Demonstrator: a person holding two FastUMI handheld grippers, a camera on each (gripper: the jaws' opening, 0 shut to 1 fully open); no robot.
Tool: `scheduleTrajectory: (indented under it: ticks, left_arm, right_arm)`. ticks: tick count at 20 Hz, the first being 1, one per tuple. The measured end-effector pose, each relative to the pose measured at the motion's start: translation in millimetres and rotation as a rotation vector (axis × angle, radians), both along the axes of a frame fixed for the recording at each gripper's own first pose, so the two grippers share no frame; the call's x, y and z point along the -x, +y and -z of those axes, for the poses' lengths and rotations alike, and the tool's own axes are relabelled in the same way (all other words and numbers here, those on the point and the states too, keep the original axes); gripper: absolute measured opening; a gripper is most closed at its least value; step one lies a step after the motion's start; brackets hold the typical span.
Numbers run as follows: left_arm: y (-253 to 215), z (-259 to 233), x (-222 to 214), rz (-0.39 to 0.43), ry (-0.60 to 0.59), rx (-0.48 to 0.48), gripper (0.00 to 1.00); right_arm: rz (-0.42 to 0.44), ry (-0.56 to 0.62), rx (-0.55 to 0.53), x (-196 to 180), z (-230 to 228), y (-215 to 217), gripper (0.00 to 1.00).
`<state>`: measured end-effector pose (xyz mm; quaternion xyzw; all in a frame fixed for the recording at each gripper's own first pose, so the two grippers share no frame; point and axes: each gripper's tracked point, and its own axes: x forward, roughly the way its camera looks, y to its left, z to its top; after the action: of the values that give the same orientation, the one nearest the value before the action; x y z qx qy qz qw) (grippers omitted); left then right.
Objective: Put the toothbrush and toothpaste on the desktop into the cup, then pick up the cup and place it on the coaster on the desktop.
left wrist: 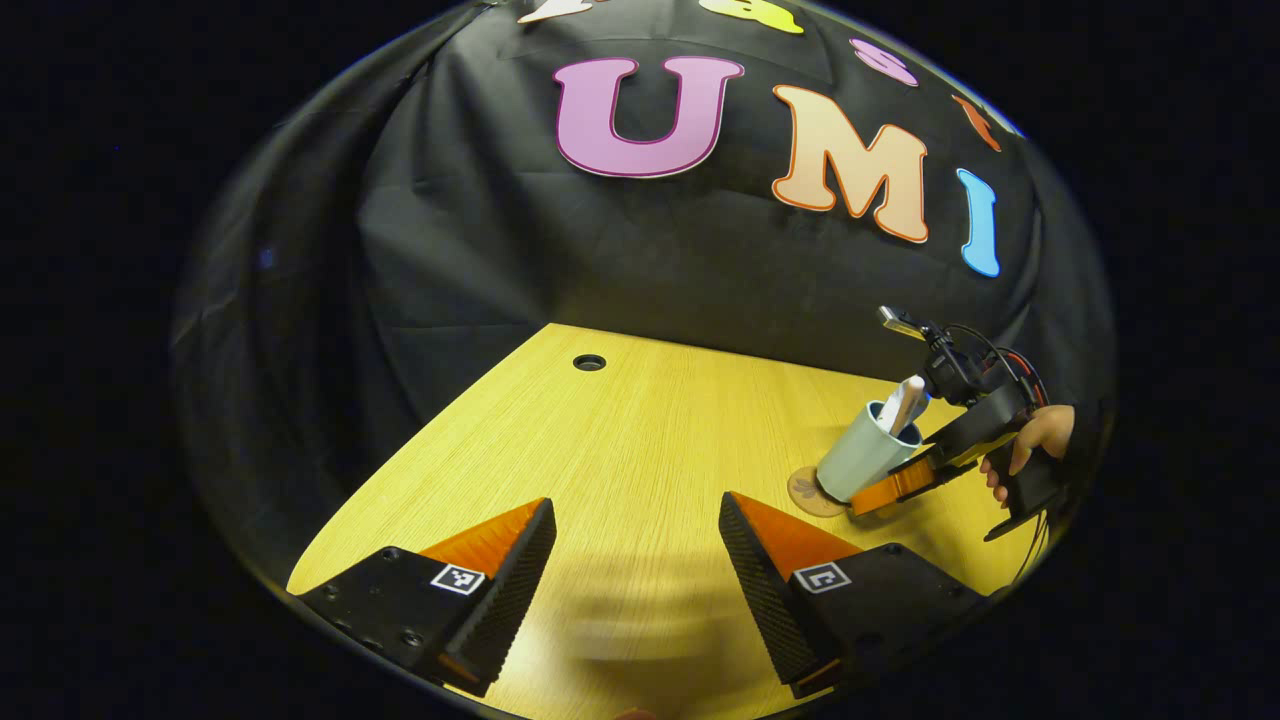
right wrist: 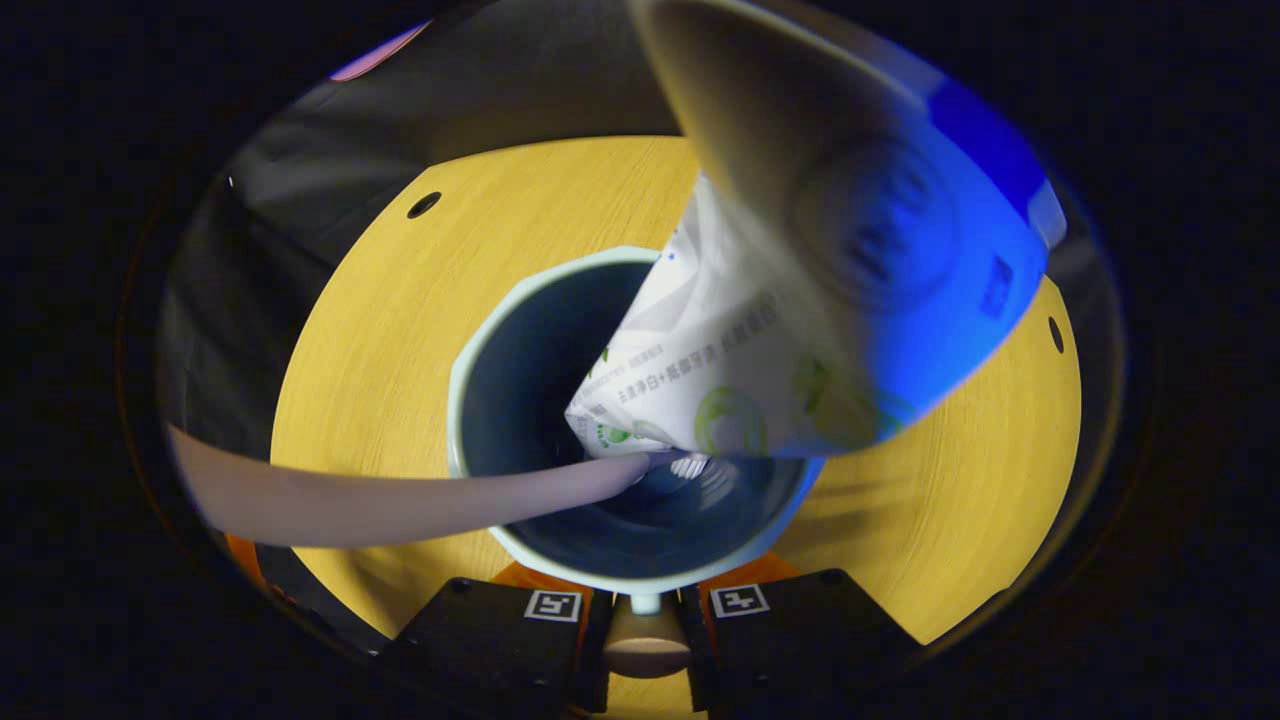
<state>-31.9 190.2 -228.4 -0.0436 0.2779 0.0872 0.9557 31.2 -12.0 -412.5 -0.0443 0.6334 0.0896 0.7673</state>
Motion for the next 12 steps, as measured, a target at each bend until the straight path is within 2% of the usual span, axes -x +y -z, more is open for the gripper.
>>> scheduleTrajectory:
  ticks: [1,3,4,6,7,8,9,10,12]
  left_arm:
    - [-0.1,0.0,-0.2,0.0,-0.001,0.002,0.95]
    - [1.5,0.0,-0.2,-0.003,0.0,0.003,0.95]
    - [2.2,0.3,0.0,-0.005,0.002,0.004,0.95]
    - [3.7,-0.5,-1.4,-0.009,0.0,0.008,0.95]
    - [2.0,-1.3,-1.2,-0.008,-0.002,0.01,0.95]
    - [-0.8,-3.0,-1.2,-0.005,-0.004,0.012,0.95]
    - [-3.6,-4.1,-2.7,0.0,-0.008,0.012,0.96]
    - [-7.2,-6.4,-4.7,0.008,-0.011,0.013,0.95]
    - [-18.6,-13.3,-12.0,0.026,-0.024,0.013,0.95]
  right_arm:
    - [-0.003,0.009,-0.008,1.7,-1.4,2.3,0.28]
    - [-0.014,0.017,-0.004,4.0,2.6,2.9,0.36]
    - [-0.02,0.013,0.012,3.3,2.0,3.1,0.33]
    - [-0.023,0.012,0.016,4.6,2.1,6.9,0.33]
    - [-0.025,0.011,0.001,6.9,-5.2,7.0,0.29]
    - [-0.037,-0.001,-0.006,6.0,-10.4,5.9,0.37]
    - [-0.045,-0.022,-0.012,4.3,-17.1,7.7,0.34]
    - [-0.049,-0.044,-0.026,2.4,-26.6,8.1,0.38]
    - [-0.056,-0.096,-0.039,1.1,-46.0,2.8,0.64]
